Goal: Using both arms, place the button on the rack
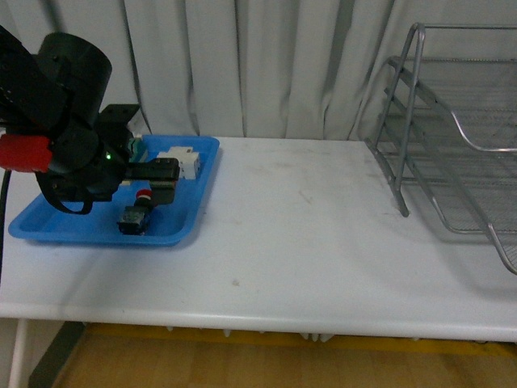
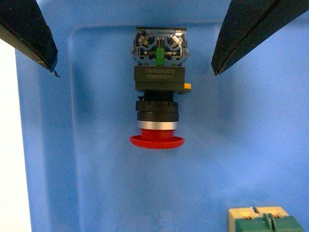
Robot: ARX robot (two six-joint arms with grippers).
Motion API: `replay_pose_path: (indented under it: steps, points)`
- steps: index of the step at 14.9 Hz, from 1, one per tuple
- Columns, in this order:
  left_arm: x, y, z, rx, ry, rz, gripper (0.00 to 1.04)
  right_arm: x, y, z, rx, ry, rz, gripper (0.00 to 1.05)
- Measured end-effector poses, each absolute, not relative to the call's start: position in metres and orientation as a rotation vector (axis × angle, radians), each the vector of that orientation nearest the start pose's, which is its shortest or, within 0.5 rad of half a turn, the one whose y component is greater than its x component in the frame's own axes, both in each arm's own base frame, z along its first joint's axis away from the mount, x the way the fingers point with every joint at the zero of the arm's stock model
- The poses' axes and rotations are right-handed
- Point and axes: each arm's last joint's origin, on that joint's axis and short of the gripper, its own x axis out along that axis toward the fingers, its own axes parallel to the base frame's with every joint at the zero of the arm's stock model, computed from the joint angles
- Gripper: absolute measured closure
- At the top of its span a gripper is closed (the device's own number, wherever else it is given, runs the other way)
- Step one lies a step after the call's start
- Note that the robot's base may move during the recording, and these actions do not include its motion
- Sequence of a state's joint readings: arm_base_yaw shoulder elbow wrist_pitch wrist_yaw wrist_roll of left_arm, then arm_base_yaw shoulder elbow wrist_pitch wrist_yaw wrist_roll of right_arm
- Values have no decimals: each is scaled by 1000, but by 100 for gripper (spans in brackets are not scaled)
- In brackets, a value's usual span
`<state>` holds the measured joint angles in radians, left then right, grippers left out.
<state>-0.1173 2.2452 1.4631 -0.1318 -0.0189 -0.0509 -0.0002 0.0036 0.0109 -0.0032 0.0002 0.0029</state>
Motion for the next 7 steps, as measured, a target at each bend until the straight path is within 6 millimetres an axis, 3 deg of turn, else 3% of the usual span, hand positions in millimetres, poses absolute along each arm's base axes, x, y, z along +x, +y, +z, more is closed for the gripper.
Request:
replay_pose_path:
  steps: [7]
  points:
    - [479,-47,72,67,959,-15,7,97,0,167,3,-4,0,6]
